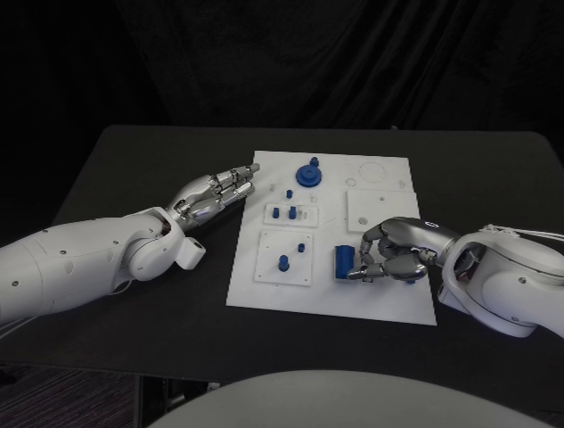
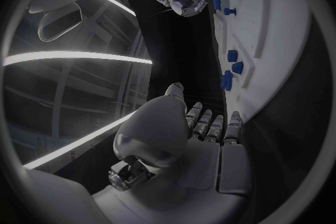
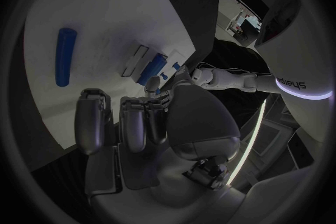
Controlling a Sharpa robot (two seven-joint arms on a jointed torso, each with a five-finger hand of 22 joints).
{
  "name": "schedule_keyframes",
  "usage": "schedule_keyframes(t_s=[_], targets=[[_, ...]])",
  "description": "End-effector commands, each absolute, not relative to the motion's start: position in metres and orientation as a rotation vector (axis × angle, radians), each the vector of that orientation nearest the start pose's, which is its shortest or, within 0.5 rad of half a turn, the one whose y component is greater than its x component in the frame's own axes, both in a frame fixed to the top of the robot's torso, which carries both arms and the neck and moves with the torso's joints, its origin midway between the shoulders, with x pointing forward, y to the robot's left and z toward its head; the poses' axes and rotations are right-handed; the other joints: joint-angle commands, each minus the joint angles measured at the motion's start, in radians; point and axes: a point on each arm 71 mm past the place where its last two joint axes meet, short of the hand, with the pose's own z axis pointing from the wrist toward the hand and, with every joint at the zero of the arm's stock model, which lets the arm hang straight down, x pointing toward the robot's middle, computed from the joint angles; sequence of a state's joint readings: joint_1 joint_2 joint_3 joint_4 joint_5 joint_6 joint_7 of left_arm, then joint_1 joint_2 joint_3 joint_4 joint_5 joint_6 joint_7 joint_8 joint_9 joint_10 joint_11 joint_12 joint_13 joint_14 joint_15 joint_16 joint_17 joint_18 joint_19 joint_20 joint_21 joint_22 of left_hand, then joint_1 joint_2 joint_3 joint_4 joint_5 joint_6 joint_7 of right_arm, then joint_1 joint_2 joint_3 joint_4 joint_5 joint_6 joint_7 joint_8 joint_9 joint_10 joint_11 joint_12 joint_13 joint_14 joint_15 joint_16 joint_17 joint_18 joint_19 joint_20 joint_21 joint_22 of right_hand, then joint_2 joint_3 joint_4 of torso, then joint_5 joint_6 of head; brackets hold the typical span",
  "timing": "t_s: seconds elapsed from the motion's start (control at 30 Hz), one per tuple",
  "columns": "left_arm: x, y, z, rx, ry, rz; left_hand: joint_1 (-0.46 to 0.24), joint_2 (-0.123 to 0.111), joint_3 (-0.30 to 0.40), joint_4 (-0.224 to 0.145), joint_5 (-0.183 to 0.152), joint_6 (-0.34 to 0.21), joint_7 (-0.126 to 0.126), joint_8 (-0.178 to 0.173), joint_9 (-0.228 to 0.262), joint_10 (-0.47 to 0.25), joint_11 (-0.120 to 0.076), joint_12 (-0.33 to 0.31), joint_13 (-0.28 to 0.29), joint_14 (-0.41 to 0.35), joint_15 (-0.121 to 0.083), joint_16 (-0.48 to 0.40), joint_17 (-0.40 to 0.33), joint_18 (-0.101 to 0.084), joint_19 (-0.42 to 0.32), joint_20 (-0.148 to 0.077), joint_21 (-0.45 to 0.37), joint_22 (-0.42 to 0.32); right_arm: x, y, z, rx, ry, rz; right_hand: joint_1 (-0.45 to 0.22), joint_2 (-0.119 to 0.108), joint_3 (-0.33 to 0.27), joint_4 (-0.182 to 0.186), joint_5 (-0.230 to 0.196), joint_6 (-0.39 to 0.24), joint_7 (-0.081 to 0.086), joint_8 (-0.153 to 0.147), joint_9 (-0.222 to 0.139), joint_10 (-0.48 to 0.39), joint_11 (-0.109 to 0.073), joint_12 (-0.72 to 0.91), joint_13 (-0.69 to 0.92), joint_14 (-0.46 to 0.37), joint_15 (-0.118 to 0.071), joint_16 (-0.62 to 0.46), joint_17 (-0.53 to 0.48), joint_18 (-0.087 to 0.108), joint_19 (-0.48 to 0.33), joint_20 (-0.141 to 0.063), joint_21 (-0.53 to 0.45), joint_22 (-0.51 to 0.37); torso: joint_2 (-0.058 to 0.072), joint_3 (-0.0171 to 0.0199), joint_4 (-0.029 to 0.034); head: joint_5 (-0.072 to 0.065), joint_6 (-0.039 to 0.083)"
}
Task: Assemble the parts on the task board
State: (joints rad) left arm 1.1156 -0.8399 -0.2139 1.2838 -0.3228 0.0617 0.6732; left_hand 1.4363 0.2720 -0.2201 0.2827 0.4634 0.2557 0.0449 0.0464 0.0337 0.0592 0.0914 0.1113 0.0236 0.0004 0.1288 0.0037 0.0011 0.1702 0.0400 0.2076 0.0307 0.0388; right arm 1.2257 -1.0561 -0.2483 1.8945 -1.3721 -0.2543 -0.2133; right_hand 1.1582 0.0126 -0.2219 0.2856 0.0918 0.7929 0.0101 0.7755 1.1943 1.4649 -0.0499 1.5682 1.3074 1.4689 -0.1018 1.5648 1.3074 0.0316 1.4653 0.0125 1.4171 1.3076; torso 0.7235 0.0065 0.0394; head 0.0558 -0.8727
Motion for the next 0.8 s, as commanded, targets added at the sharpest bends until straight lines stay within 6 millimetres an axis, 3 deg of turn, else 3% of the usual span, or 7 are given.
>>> schedule_keyframes(t_s=[0.03,0.2,0.33,0.4,0.57,0.73,0.8], targets=[[0.466,0.259,-0.272,-0.697,1.641,-1.678,0.002,0.005,0.007,0.0,0.003,-0.001,0.003,0.004,0.001,0.002,0.004,0.002,0.001,0.0,-0.001,-0.004,-0.001,-0.013,0.003,0.006,0.004,0.001,0.373,-0.204,-0.218,-0.112,1.918,0.723,-0.053,0.003,0.004,0.007,-0.013,0.024,-0.001,-0.02,-0.025,0.106,-0.004,0.003,0.263,0.102,-0.006,0.006,0.263,0.004,0.039,-0.006,0.011,0.217,-0.001,0.0009,-0.0001,-0.003,0.0],[0.466,0.259,-0.272,-0.695,1.635,-1.676,0.006,0.003,0.009,-0.002,0.005,-0.005,-0.015,0.003,0.0,0.002,0.014,0.003,0.001,0.0,-0.001,-0.004,-0.001,-0.012,0.004,0.007,0.004,0.002,0.369,-0.218,-0.211,-0.048,1.902,0.697,-0.137,0.027,-0.008,0.007,0.005,0.053,-0.003,-0.05,-0.06,0.106,-0.007,0.003,0.263,0.102,-0.008,0.006,0.263,-0.003,0.052,-0.008,0.037,0.225,-0.001,0.0012,-0.0007,-0.006,0.0],[0.466,0.259,-0.271,-0.693,1.628,-1.674,0.007,0.002,0.009,-0.002,0.006,-0.008,-0.024,0.003,0.0,0.001,0.015,0.002,0.001,0.0,-0.002,-0.004,-0.001,-0.012,0.005,0.006,0.005,0.002,0.368,-0.234,-0.209,0.009,1.909,0.644,-0.201,0.073,-0.043,0.006,0.054,0.089,-0.003,-0.124,-0.125,0.106,-0.007,0.003,0.263,0.097,-0.012,-0.004,0.243,-0.016,0.077,-0.012,0.092,0.243,0.0,0.0012,-0.0012,-0.005,0.0],[0.466,0.259,-0.271,-0.692,1.624,-1.674,0.008,0.001,0.009,-0.002,0.007,-0.01,-0.028,0.002,0.0,0.001,0.014,0.002,0.001,0.0,-0.002,-0.004,-0.001,-0.011,0.004,0.006,0.005,0.002,0.368,-0.246,-0.209,0.046,1.911,0.602,-0.207,0.102,-0.064,0.007,0.126,0.119,0.004,-0.204,-0.191,0.106,-0.002,0.003,0.263,0.094,-0.015,-0.013,0.224,-0.022,0.088,-0.017,0.116,0.25,0.0,0.0021,-0.0027,-0.008,0.0],[0.465,0.26,-0.271,-0.691,1.62,-1.672,0.008,0.001,0.01,-0.002,0.007,-0.012,-0.03,0.002,0.0,0.0,0.014,0.001,0.0,0.0,-0.003,-0.004,-0.001,-0.011,0.004,0.005,0.005,0.002,0.369,-0.265,-0.21,0.096,1.919,0.535,-0.186,0.126,-0.088,0.006,0.226,0.165,0.014,-0.303,-0.274,0.106,0.007,0.003,0.263,0.094,-0.013,-0.012,0.224,-0.024,0.092,-0.014,0.126,0.254,0.0,-0.0002,-0.0012,-0.005,0.0],[0.465,0.26,-0.27,-0.686,1.608,-1.672,0.008,0.001,0.01,-0.002,0.007,-0.011,-0.033,0.002,0.0,0.0,0.014,0.001,0.0,0.0,-0.004,-0.004,-0.001,-0.011,0.004,0.005,0.005,0.001,0.369,-0.281,-0.211,0.129,1.917,0.462,-0.13,0.127,-0.084,0.001,0.398,0.181,0.015,-0.348,-0.307,0.106,0.01,0.003,0.263,0.094,-0.013,-0.013,0.223,-0.024,0.092,-0.013,0.127,0.253,0.0,-0.0007,-0.0009,-0.009,0.0],[0.466,0.26,-0.269,-0.677,1.586,-1.671,0.01,0.0,0.01,-0.003,0.01,-0.007,-0.035,0.003,0.0,0.002,0.012,0.004,0.001,0.0,-0.007,-0.004,-0.001,-0.011,0.004,0.003,0.005,0.001,0.369,-0.286,-0.211,0.13,1.914,0.423,-0.037,0.096,-0.064,-0.039,0.482,0.188,0.013,-0.365,-0.319,0.106,0.007,0.003,0.263,0.094,-0.015,-0.013,0.221,-0.024,0.091,-0.014,0.126,0.253,0.0,0.0,-0.0008,-0.009,0.0]])
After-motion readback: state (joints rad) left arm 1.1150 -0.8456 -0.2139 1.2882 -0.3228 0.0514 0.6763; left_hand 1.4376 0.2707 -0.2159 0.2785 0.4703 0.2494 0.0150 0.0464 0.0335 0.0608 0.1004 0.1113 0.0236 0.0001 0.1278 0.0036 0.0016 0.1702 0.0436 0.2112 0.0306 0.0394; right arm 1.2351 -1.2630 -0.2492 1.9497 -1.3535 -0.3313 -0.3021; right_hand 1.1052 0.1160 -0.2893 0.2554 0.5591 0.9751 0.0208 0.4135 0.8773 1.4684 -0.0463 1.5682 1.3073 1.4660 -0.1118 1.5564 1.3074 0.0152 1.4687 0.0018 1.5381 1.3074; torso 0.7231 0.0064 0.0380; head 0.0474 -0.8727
